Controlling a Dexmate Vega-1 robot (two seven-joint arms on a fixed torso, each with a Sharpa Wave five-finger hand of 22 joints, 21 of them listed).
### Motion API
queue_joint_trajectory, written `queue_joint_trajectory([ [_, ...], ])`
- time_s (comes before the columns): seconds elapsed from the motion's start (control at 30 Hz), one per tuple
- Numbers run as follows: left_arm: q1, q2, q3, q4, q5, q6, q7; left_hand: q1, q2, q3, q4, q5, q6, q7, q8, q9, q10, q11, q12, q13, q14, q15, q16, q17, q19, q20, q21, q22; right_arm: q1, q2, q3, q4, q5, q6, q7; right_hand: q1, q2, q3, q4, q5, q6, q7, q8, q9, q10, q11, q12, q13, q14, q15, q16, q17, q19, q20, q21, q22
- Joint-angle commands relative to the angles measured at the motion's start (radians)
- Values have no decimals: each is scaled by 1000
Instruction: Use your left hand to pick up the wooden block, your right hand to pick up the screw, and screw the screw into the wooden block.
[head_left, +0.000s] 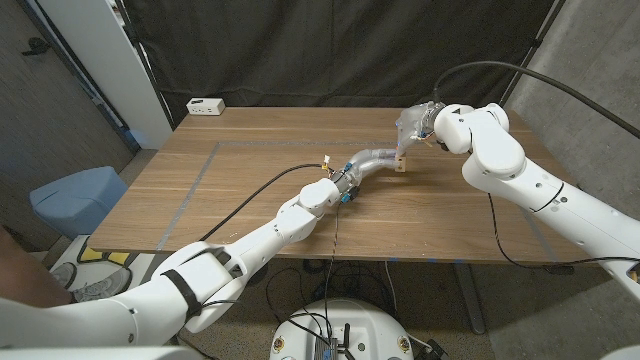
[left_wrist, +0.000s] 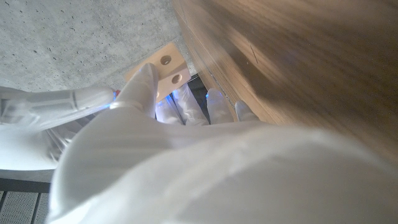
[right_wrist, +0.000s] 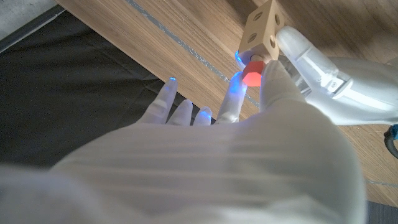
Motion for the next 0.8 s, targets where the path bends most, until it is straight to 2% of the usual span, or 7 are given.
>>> queue_joint_trajectory([
  [0.03,8,6,-1,-13,0,7,4,-72,78,88,80,5,70,58,9,5,8,2,9,1,8,-4,3,1,6,2,7,6,-8,-2,10,2,24,-9,-21,-4,18,2,7,-3,20,8,13,2,13,2,7,0,14,-12,10,3,6,-6,7,3],
  [0.17,7,6,-1,-12,0,7,3,-72,77,89,79,5,69,58,8,5,7,2,9,1,8,-4,3,1,6,1,7,6,-12,-3,13,1,32,-20,-30,-11,19,-1,10,-4,30,8,17,1,24,8,9,0,18,-12,11,3,7,-7,7,3],
  [0.43,8,6,0,-15,0,10,2,-73,78,89,80,5,68,57,8,5,7,2,9,1,9,-4,3,1,5,0,7,6,-21,-12,16,-5,47,-37,-52,-41,31,-7,25,-5,73,16,32,-5,47,4,10,0,34,-15,15,5,18,-15,8,3],
  [0.8,11,8,1,-24,2,11,5,-75,78,90,80,4,69,58,8,5,8,2,9,1,10,-3,4,1,6,0,8,6,-20,-15,7,-1,59,-51,-78,-84,43,-17,42,-5,103,32,38,-14,80,10,12,0,54,-18,19,6,31,-24,9,3],
])
